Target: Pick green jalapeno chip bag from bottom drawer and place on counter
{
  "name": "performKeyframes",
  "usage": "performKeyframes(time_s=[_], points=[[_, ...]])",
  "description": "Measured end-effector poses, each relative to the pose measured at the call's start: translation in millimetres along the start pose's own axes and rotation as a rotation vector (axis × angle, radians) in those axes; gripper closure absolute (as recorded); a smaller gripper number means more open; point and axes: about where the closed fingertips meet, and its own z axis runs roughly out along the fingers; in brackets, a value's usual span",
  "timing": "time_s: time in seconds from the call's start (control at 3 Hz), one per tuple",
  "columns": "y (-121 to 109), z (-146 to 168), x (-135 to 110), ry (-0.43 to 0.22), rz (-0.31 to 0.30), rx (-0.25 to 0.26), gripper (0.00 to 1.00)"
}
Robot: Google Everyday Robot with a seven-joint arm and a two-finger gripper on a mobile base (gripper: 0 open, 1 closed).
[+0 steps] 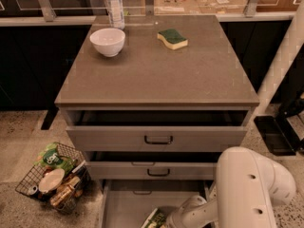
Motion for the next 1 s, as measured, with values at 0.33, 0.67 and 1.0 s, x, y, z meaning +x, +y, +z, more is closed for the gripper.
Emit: performKeyframes(time_s=[0.33, 0.67, 1.0], points=[[2, -33, -8, -0.024, -0.01, 0.028, 1.0], [18, -79, -6, -0.032, 0.028, 0.088, 1.0], [53, -116, 10, -0.043, 0.039, 0.157, 1.0]])
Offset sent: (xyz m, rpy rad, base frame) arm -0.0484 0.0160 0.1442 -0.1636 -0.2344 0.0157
